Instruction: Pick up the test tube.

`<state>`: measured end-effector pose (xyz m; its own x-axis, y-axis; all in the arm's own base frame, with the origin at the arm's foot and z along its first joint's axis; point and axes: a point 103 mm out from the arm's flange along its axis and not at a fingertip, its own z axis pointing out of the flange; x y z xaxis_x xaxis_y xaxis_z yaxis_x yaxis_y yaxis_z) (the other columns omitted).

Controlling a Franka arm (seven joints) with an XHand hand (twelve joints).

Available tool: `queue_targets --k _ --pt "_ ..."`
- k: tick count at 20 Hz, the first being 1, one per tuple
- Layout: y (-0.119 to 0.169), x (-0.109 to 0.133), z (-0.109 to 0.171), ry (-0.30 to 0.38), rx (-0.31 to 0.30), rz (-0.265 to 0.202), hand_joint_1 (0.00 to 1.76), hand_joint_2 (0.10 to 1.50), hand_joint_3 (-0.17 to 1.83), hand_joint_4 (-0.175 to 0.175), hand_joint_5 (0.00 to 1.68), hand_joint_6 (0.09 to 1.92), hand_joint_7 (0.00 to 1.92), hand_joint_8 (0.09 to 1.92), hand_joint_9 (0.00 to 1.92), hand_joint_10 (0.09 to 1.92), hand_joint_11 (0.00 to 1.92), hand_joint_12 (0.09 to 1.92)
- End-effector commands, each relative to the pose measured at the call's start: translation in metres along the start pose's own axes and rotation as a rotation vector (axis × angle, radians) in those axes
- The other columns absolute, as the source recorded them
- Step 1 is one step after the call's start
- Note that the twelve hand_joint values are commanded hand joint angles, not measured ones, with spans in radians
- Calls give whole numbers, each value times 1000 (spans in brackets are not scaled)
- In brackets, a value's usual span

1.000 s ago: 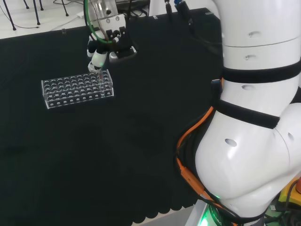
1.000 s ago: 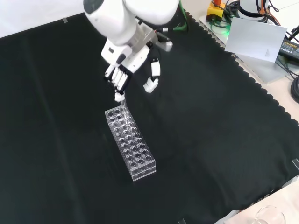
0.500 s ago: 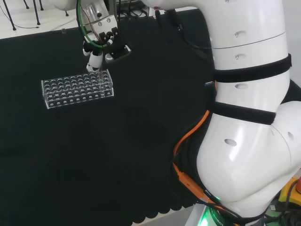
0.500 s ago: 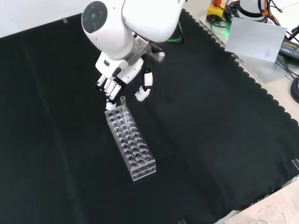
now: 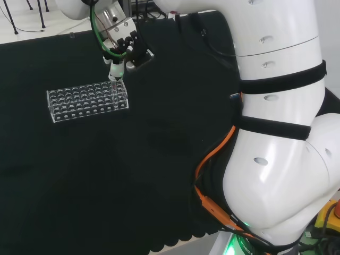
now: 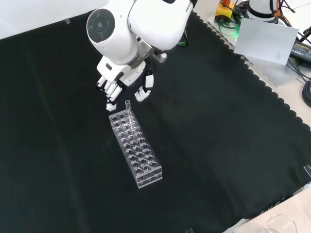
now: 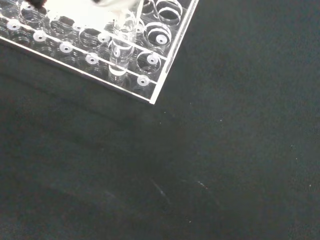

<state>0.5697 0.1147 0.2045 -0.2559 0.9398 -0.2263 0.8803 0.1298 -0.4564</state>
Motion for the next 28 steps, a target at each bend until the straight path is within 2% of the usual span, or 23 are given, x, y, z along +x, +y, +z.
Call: queue_targets --k 1,5,11,17,24,28 --pt "0 6 6 99 6 6 892 702 697 -115 334 562 441 929 523 932 189 1514" --pt "7 13 9 134 9 10 907 698 712 -124 345 665 521 920 557 919 215 1506" --pt "16 17 18 138 21 26 927 694 724 -138 370 745 614 921 595 913 234 1502" --pt "15 14 25 154 8 67 964 691 741 -162 449 850 767 892 676 879 286 1482" --pt "12 18 20 259 -15 115 1022 667 769 -175 656 907 1019 828 861 795 360 1458" --pt "14 28 10 301 -31 112 1043 653 772 -175 707 909 1099 816 928 772 386 1450"
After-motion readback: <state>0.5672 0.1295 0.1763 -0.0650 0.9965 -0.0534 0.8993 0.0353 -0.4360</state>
